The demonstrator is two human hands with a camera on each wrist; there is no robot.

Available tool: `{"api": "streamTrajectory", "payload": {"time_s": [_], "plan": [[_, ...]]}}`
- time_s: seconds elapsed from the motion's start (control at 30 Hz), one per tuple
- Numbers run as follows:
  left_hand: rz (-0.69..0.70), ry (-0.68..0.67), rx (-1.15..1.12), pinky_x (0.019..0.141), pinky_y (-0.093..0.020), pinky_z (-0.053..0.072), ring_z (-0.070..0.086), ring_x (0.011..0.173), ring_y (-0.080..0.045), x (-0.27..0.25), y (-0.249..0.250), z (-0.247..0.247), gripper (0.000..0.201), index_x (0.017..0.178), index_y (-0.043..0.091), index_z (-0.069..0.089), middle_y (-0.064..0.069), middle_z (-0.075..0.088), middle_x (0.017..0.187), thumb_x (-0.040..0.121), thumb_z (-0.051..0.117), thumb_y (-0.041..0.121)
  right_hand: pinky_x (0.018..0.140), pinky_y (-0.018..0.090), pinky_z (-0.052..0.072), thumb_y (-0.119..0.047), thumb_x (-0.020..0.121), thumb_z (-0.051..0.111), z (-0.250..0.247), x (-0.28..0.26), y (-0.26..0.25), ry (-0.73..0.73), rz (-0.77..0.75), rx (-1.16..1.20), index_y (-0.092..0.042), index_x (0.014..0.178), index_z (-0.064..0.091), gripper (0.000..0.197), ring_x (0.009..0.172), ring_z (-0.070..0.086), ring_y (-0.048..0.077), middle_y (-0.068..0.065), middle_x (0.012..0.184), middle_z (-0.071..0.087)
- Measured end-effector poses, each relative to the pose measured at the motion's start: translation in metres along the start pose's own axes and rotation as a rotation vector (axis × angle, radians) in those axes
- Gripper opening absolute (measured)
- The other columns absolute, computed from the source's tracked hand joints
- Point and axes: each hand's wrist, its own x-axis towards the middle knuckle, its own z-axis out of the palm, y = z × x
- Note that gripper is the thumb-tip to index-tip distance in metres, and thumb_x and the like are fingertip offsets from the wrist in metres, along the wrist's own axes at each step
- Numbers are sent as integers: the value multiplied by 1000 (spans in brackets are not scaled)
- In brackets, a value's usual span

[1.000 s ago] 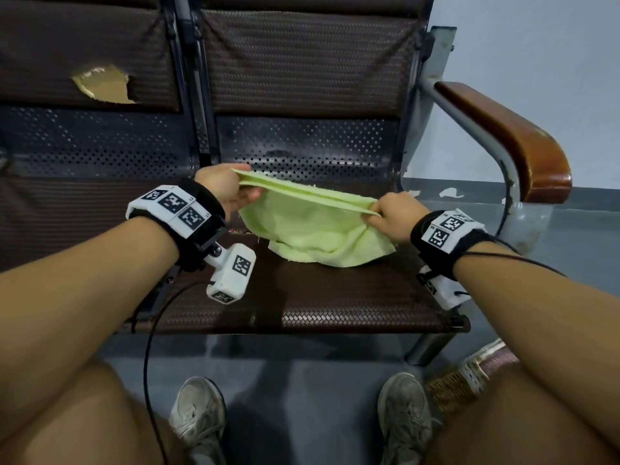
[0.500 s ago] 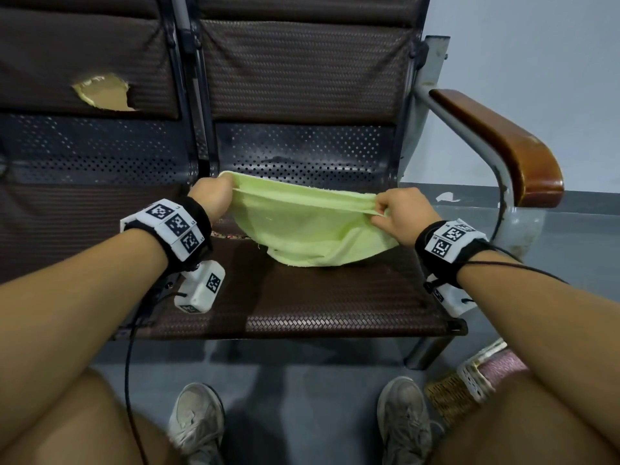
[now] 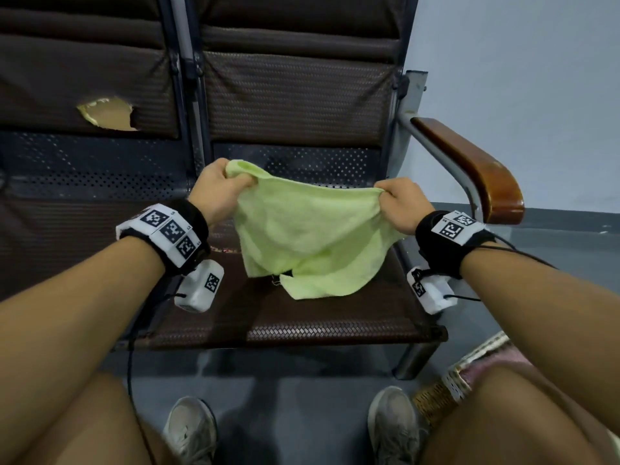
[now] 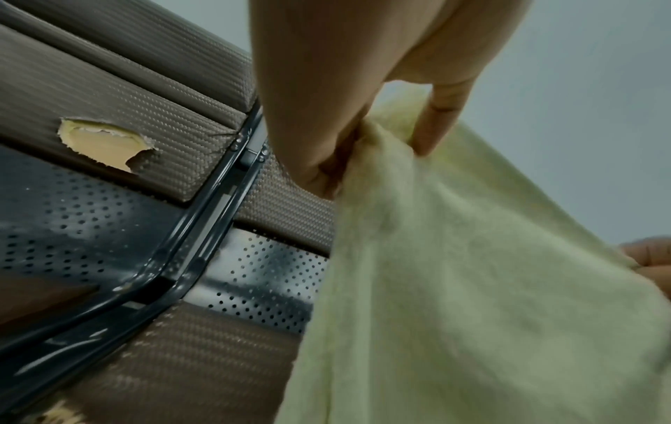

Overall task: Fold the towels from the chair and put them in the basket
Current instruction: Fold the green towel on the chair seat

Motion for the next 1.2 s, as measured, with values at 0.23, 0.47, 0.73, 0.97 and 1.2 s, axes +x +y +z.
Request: {"api": "streamTrajectory", "payload": {"time_s": [0.23, 0.47, 0.73, 0.97, 1.2], "plan": [[200, 143, 40, 73, -33, 59, 70, 81, -15, -1, 46, -20, 14, 89, 17, 73, -5, 75, 90, 87, 73, 31, 65, 32, 38, -29, 102, 45, -62, 7, -26, 89, -201, -50, -10, 84, 62, 31, 74, 56, 20, 1, 78, 62], [279, 202, -45, 63, -32, 46, 59, 68, -18, 1, 90, -35, 44, 84, 0, 73, -12, 69, 80, 94, 63, 42, 50, 25, 37, -72, 87, 48, -104, 11, -36, 198, -101, 111, -30, 51, 51, 55, 43, 42, 3, -13, 45, 46], [67, 352, 106, 71, -36, 44, 56, 71, -26, 6, 116, -3, 51, 67, 3, 64, -8, 60, 71, 88, 51, 49, 77, 46, 54, -49, 90, 63, -103, 8, -75, 29, 210, 567, 2, 101, 70, 53, 82, 66, 35, 24, 89, 69], [116, -13, -140, 71, -35, 47, 60, 74, -20, -41, 115, 56, 44, 88, -1, 75, -9, 72, 82, 91, 59, 40, 53, 25, 57, -23, 103, 50, -73, -3, -119, -189, 326, 921, -5, 106, 61, 22, 66, 65, 19, 11, 88, 66], [165, -189, -204, 57, -27, 43, 53, 62, -15, -73, 120, 63, 27, 86, -4, 73, -10, 65, 73, 93, 59, 19, 71, 36, 50, 2, 90, 54, -71, -12, -120, -235, 244, 807, 2, 97, 61, 10, 81, 60, 29, 19, 90, 58]]}}
